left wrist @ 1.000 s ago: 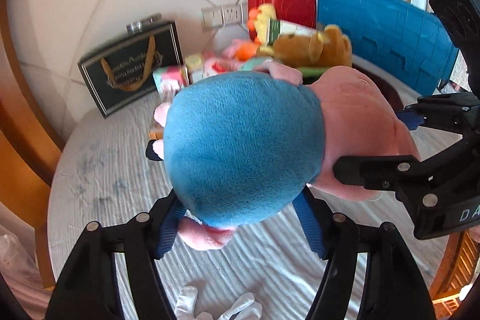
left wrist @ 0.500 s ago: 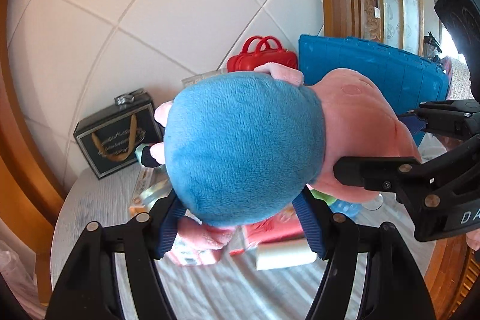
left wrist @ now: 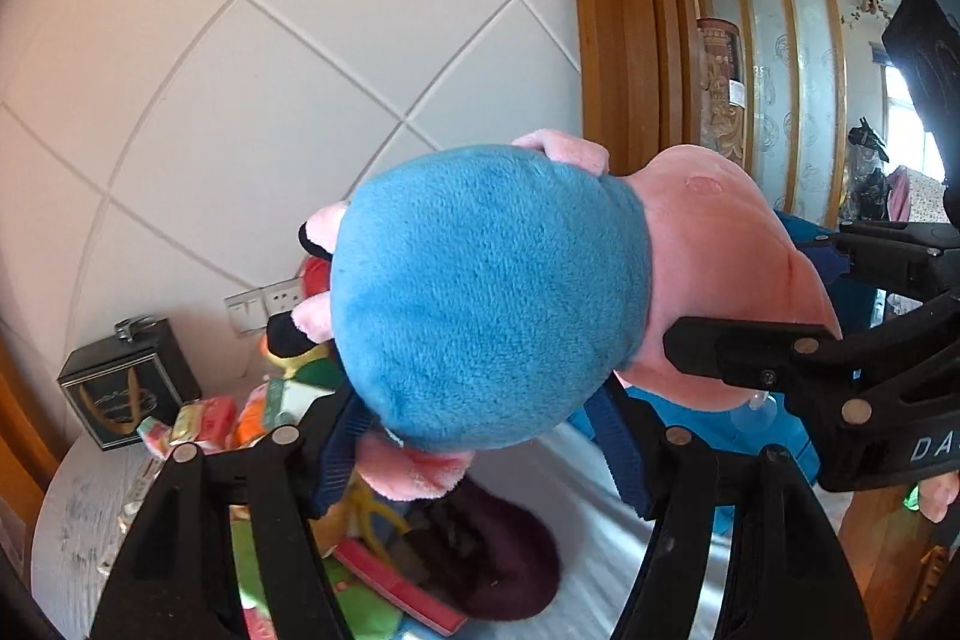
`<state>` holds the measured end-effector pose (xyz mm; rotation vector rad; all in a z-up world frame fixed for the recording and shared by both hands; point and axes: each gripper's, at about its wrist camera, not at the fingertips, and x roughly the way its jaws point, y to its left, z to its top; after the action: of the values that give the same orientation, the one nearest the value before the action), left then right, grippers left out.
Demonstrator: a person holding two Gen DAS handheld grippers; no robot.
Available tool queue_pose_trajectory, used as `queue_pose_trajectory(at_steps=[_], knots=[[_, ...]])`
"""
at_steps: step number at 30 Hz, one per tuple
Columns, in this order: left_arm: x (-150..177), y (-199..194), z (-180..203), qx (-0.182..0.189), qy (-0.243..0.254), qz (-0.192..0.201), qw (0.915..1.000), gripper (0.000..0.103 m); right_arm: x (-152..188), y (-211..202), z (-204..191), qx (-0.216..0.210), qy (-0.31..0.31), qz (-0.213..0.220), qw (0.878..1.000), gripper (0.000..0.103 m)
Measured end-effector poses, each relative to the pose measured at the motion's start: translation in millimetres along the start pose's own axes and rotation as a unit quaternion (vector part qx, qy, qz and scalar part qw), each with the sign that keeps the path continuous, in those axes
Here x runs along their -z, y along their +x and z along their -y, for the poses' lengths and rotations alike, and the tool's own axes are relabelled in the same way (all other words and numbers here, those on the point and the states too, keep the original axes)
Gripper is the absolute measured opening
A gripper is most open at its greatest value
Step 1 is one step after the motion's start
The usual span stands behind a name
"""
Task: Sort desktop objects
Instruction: 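Lift the blue-shirt pig plush with both tools and carry it over the crate, then open both tools to drop the blue-shirt pig plush into the crate, then move both empty tools back over the heap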
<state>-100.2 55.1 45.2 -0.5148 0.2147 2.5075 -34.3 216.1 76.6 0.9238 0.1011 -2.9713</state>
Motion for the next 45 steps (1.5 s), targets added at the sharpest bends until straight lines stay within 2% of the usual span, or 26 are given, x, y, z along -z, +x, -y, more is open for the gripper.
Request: queue_pose_trajectory(at_steps=[5,10,13,18,21,23,25,28,29,30,31,33,39,45], knots=[[-44.5,41.7,91.0,0.040,0.025,-0.004,0.9989,0.068,1.7,-26.8,106.7,0.045,0.040,0.015,0.998,0.072],[-65.0,80.1,168.7,0.071,0.065,-0.024,0.9951,0.068,23.9,-47.1,192.7,0.075,0.098,0.012,0.992,0.072],[-67.4,100.2,198.9,0.087,0.084,-0.046,0.9916,0.068,39.0,-49.5,231.2,0.086,0.128,0.004,0.988,0.072],[-66.4,121.7,239.4,0.096,0.114,-0.074,0.9861,0.068,63.0,-54.3,269.2,0.096,0.171,-0.006,0.981,0.073],[-67.1,127.7,244.2,0.089,0.132,-0.088,0.9834,0.068,68.7,-54.1,284.3,0.096,0.191,-0.007,0.977,0.075],[-65.8,125.0,245.1,0.080,0.135,-0.083,0.9841,0.068,69.4,-50.3,293.7,0.110,0.197,-0.008,0.974,0.077],[-66.1,123.0,242.9,0.079,0.126,-0.083,0.9854,0.068,69.5,-47.7,298.0,0.134,0.194,-0.009,0.972,0.078],[-66.0,119.9,234.2,0.076,0.106,-0.085,0.9879,0.068,69.4,-45.2,298.2,0.146,0.196,-0.011,0.970,0.079],[-66.1,118.9,229.9,0.073,0.100,-0.084,0.9887,0.068,68.8,-43.7,297.1,0.154,0.195,-0.012,0.969,0.080],[-66.5,116.3,226.6,0.070,0.094,-0.083,0.9896,0.068,68.4,-43.4,295.3,0.163,0.192,-0.013,0.968,0.088],[-67.4,113.1,224.3,0.070,0.087,-0.081,0.9904,0.069,68.8,-43.6,292.3,0.171,0.191,-0.012,0.966,0.096],[-67.8,106.2,212.4,0.065,0.075,-0.071,0.9925,0.072,68.5,-45.5,284.5,0.186,0.182,-0.011,0.966,0.102],[-57.9,67.3,172.6,0.030,0.042,-0.028,0.9983,0.078,64.0,-50.7,250.4,0.215,0.152,0.002,0.965,0.103],[-35.5,26.8,111.2,-0.028,0.000,-0.002,0.9996,0.078,56.4,-61.6,194.7,0.183,0.139,0.047,0.972,0.103]])
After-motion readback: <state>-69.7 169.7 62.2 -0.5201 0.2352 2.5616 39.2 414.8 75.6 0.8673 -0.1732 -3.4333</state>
